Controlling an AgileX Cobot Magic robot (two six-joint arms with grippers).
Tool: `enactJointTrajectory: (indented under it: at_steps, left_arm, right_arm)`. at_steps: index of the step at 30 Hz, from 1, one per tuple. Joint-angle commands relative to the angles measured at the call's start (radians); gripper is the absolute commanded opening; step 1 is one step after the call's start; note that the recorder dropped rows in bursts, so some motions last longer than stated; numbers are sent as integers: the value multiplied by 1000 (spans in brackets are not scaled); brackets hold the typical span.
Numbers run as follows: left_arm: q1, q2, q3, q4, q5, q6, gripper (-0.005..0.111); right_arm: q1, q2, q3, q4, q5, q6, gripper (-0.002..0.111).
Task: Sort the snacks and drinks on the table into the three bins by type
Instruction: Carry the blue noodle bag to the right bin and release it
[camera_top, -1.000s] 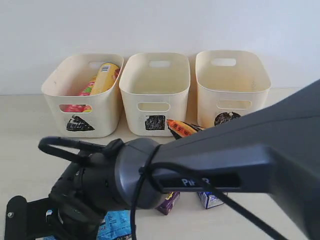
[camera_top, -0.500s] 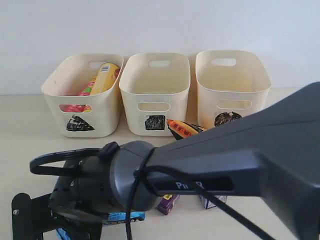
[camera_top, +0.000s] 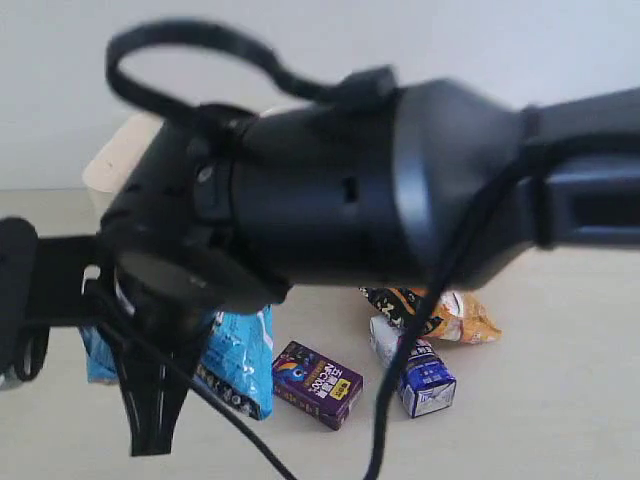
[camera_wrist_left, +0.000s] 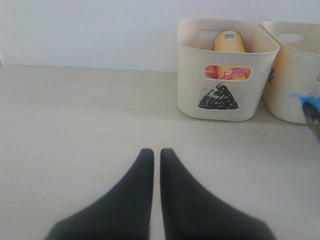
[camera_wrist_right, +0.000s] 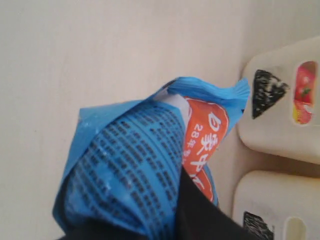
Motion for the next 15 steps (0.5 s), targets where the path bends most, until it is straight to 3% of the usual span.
enactJointTrajectory:
  at_steps: [1,7,15]
  left_arm:
    - [1,-4,4,-11,1,3,4]
    - [1,-4,4,-11,1,3,4]
    - [1,-4,4,-11,1,3,4]
  right_arm:
    - [-3,-129,3,-17,61,12,0]
    - [-39,-271,3,-116,116,46,0]
    - [-280,-321,3,-98,95,48,0]
